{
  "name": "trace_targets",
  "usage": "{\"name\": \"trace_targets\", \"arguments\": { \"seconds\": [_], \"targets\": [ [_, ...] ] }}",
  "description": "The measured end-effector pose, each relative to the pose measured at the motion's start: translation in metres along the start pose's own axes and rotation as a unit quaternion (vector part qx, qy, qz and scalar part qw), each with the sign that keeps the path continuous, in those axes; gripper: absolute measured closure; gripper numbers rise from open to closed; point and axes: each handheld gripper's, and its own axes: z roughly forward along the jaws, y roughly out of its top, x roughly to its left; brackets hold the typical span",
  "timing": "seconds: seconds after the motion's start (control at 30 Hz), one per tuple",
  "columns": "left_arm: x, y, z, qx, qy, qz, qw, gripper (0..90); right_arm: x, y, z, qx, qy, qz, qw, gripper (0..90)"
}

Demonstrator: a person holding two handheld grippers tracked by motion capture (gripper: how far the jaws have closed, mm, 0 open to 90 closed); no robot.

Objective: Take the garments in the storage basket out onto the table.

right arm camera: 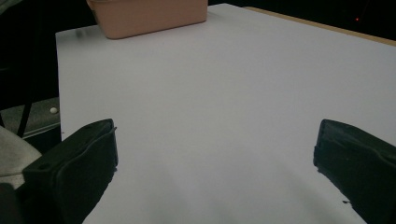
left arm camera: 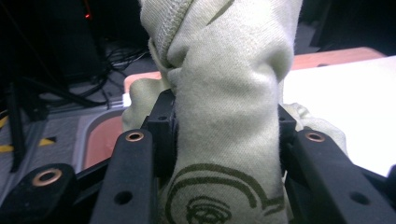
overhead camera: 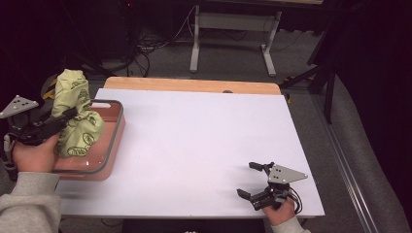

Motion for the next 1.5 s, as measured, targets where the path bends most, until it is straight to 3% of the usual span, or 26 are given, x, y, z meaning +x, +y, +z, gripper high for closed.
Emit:
{"name": "trace_targets", "arguments": {
  "seconds": [0.37,0.63,0.87,1.17,1.5],
  "targets": [
    [-0.017,0.009,-0.003,-0.027,-0.050,0.012,0.9983,58.6,0.000,0.000,0.000,0.001,0.001,0.000,1.0000,0.5],
    [-0.038,0.020,-0.006,-0.045,-0.082,0.025,0.9953,58.5,0.000,0.000,0.000,0.001,0.002,0.001,1.0000,0.5],
    [-0.060,0.034,-0.011,-0.067,-0.110,0.042,0.9908,58.5,-0.001,-0.001,0.001,0.002,0.002,0.002,1.0000,0.5],
    [-0.088,0.048,-0.011,-0.087,-0.152,0.059,0.9828,58.5,-0.001,-0.001,0.000,0.001,0.003,0.002,1.0000,0.5],
    [-0.112,0.058,-0.007,-0.094,-0.190,0.067,0.9750,58.5,-0.001,-0.001,0.000,0.000,0.004,0.001,1.0000,0.5]
  ]
}}
